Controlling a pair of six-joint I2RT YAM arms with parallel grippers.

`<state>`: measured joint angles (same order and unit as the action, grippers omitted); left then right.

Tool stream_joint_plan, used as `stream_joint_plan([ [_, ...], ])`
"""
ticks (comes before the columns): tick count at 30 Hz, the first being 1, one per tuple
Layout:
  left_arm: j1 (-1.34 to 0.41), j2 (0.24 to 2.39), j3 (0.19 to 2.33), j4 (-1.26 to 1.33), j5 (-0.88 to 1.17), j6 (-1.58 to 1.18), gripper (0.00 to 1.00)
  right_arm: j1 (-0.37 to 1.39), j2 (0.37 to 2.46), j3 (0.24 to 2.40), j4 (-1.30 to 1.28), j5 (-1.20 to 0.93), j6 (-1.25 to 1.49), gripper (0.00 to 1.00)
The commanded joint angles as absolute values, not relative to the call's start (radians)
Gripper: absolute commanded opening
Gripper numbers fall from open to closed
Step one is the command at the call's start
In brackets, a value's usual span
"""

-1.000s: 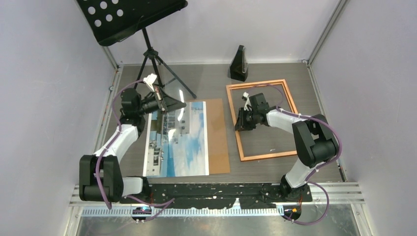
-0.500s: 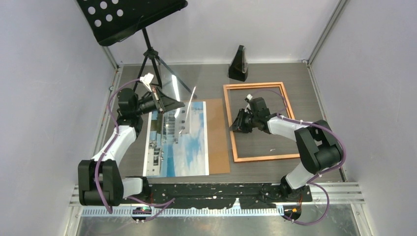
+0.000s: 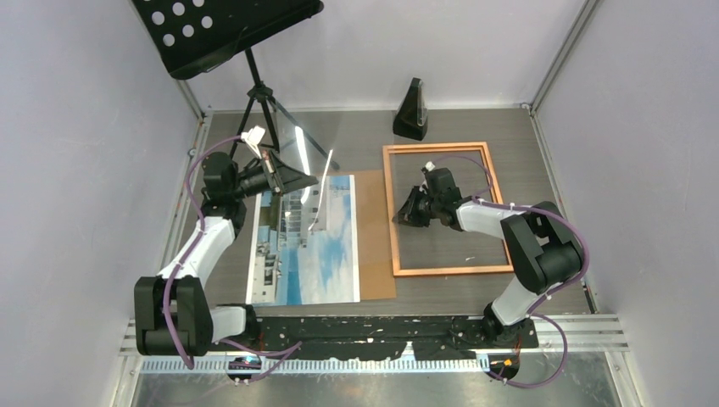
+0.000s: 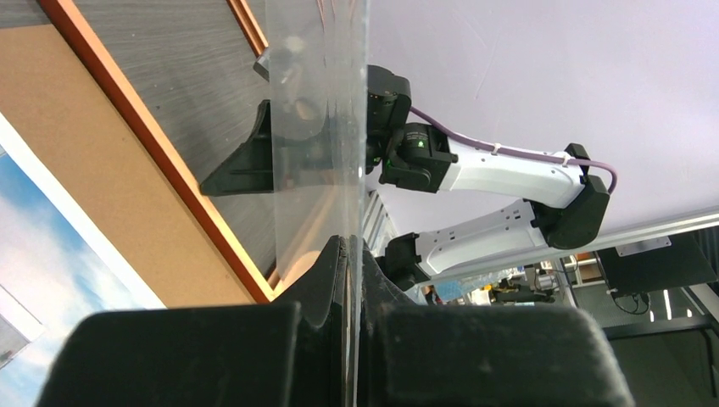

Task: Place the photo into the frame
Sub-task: Move the photo frame to the center of the board.

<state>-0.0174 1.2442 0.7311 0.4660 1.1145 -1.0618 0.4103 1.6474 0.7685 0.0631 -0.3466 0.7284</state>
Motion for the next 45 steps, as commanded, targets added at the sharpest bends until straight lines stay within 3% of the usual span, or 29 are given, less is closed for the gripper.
stream_joint_plan([
  [1, -0.014, 1.203, 0.754, 0.509, 1.142, -1.056, 0.0, 0.411, 1.645, 0.8, 0.099, -0.309, 0.724, 0.05],
  [29, -0.012, 1.207, 0.73, 0.568, 1.133, -1.085, 0.0, 0.355, 1.556, 0.762, 0.008, -0.248, 0.538, 0.05],
  [35, -0.014, 1.21, 0.726, 0.572, 1.121, -1.098, 0.0, 0.314, 1.486, 0.802, -0.092, -0.267, 0.397, 0.07],
  [39, -0.015, 1.231, 0.712, 0.635, 1.103, -1.163, 0.0, 0.248, 1.402, 0.811, -0.156, -0.249, 0.3, 0.32],
  [41, -0.017, 1.243, 0.706, 0.656, 1.091, -1.191, 0.0, 0.204, 1.374, 0.832, -0.204, -0.24, 0.25, 0.54],
  [45, -0.031, 1.259, 0.705, 0.674, 1.067, -1.232, 0.0, 0.09, 1.347, 0.878, -0.329, -0.211, 0.155, 0.75],
])
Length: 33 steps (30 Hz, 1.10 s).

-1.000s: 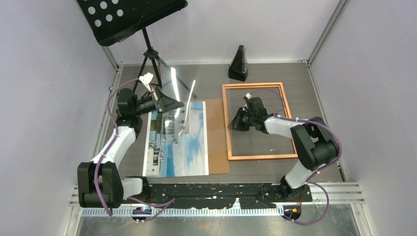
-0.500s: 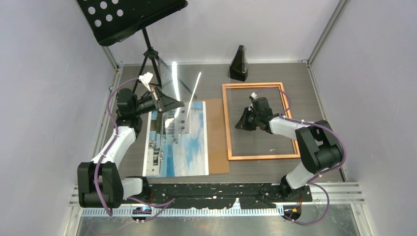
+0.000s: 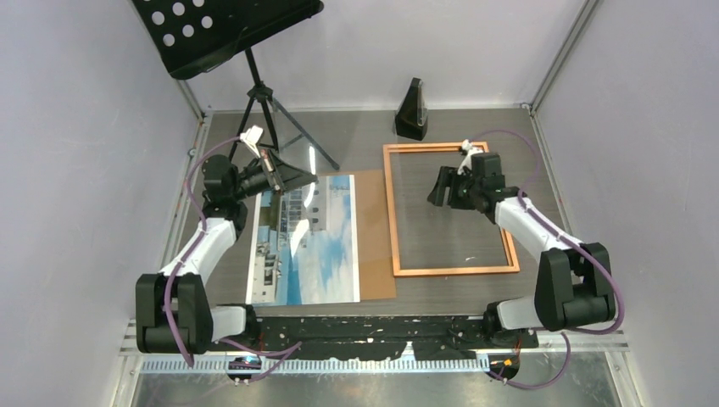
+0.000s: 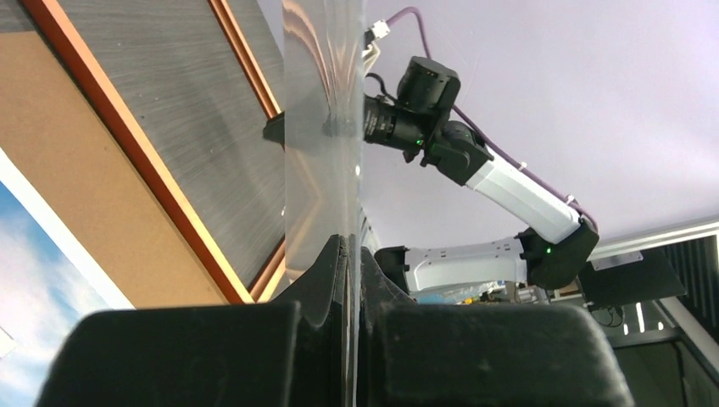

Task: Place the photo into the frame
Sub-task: Move the photo frame to the center of the board.

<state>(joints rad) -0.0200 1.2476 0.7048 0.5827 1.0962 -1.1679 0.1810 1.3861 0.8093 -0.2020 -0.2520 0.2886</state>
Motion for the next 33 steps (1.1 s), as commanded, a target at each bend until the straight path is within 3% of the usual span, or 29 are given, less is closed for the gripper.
stream_joint_plan([
  [1, -0.036, 1.26, 0.706, 0.675, 1.061, -1.24, 0.0, 0.067, 1.336, 0.881, -0.344, -0.206, 0.141, 0.78],
  [4, -0.055, 1.263, 0.706, 0.676, 1.042, -1.255, 0.0, -0.038, 1.321, 0.903, -0.383, -0.179, 0.065, 0.83],
  [13, -0.129, 1.329, 0.725, 0.675, 1.002, -1.257, 0.0, -0.214, 1.381, 1.001, -0.469, -0.097, -0.124, 0.84],
  [28, -0.16, 1.397, 0.718, 0.721, 0.987, -1.254, 0.0, -0.284, 1.667, 1.103, -0.502, -0.12, -0.223, 0.73],
  [33, -0.16, 1.391, 0.721, 0.723, 0.991, -1.262, 0.0, -0.294, 1.743, 1.126, -0.494, -0.114, -0.227, 0.65],
])
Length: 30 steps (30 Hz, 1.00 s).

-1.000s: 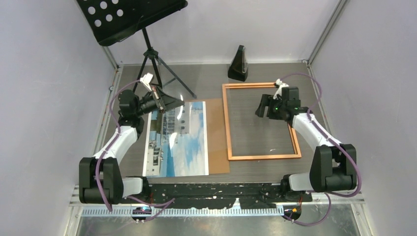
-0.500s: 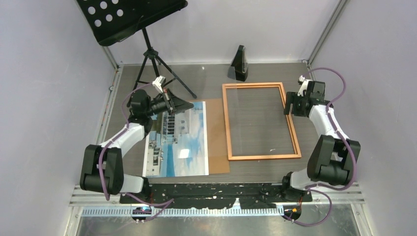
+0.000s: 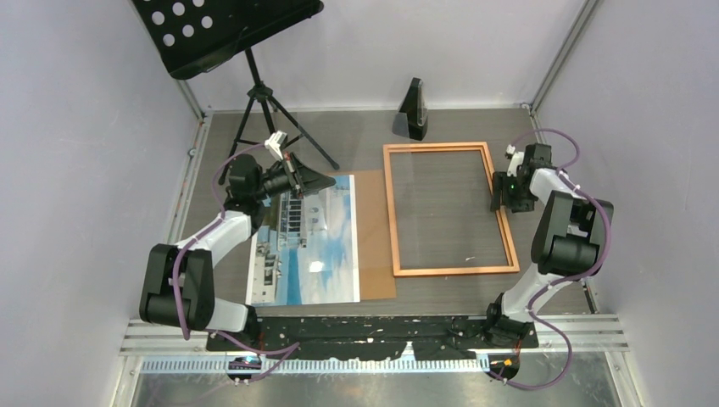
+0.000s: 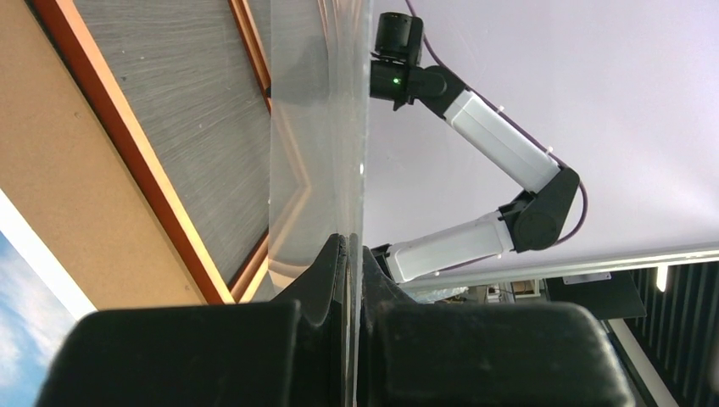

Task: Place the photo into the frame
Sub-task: Move the photo frame to the center of the board.

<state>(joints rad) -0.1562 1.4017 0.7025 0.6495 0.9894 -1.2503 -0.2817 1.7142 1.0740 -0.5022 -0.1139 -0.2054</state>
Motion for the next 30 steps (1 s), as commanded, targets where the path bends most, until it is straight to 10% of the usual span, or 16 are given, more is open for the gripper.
stream_joint_plan([
  [1, -0.16, 1.391, 0.722, 0.723, 0.993, -1.264, 0.0, -0.299, 1.751, 1.135, -0.492, -0.113, -0.23, 0.62],
  [16, -0.161, 1.392, 0.73, 0.723, 0.984, -1.272, 0.0, -0.389, 1.837, 1.163, -0.507, -0.151, -0.223, 0.17],
  [30, -0.22, 1.541, 0.833, 0.815, 0.951, -1.34, 0.0, -0.323, 1.759, 1.045, -0.5, -0.217, -0.17, 0.05],
])
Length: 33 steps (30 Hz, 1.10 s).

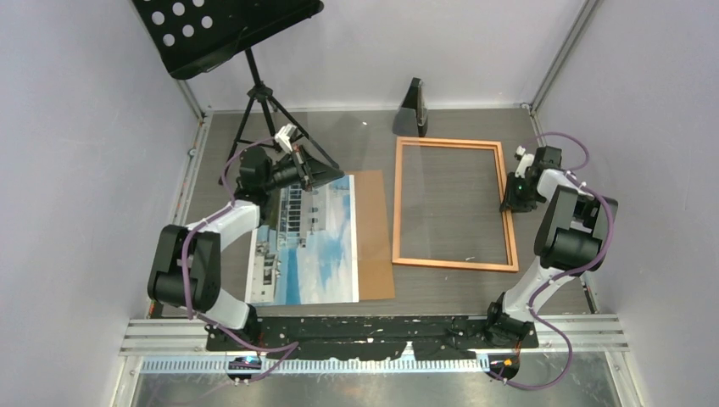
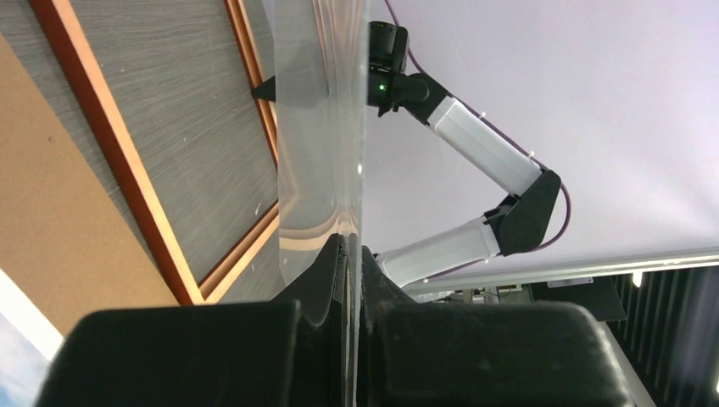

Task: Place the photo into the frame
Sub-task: Move the photo frame to the center of the board.

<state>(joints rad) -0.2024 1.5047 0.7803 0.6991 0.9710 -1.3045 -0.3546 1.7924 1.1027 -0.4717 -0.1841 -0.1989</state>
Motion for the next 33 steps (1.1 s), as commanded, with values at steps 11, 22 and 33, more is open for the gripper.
stream_joint_plan([
  [11, -0.3, 1.718, 0.919, 0.831, 0.937, -1.358, 0.0, -0.245, 1.716, 0.991, -0.52, -0.226, -0.179, 0.06],
  [22, -0.36, 1.875, 1.023, 0.859, 0.911, -1.41, 0.0, -0.228, 1.698, 0.979, -0.554, -0.253, -0.156, 0.16],
  [33, -0.453, 2.003, 1.103, 1.005, 0.852, -1.578, 0.0, -0.293, 1.586, 1.034, -0.603, -0.288, -0.123, 0.79],
])
